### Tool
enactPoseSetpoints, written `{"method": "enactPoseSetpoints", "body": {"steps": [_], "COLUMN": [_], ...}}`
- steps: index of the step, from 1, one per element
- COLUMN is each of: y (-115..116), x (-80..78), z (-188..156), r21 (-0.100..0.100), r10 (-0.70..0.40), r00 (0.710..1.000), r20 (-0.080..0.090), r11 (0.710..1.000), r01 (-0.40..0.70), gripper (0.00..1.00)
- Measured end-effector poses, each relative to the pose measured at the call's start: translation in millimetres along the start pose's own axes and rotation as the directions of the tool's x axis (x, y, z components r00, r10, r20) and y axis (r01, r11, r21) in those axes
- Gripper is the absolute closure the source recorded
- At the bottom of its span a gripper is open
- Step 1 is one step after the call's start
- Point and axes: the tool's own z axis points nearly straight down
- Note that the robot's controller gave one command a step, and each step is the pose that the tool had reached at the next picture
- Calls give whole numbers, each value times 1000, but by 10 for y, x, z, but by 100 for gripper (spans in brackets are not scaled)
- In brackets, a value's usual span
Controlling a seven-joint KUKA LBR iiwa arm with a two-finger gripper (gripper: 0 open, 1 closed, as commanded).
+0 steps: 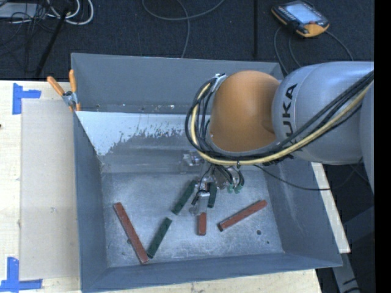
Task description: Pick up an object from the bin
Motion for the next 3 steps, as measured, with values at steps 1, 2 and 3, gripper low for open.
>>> {"method": "enactPoseSetpoints", "body": {"steps": [1, 2, 3], "y": [-41, -334, -335], "x": [-207, 154, 154], "z": [545, 973, 973], "r21": [3, 0, 0], "r10": [-225, -179, -178], "r00": [974, 984, 984], "r20": [-1, -7, -7], "r11": [974, 984, 984], "r01": [225, 179, 178], "gripper": [0, 100, 100]}}
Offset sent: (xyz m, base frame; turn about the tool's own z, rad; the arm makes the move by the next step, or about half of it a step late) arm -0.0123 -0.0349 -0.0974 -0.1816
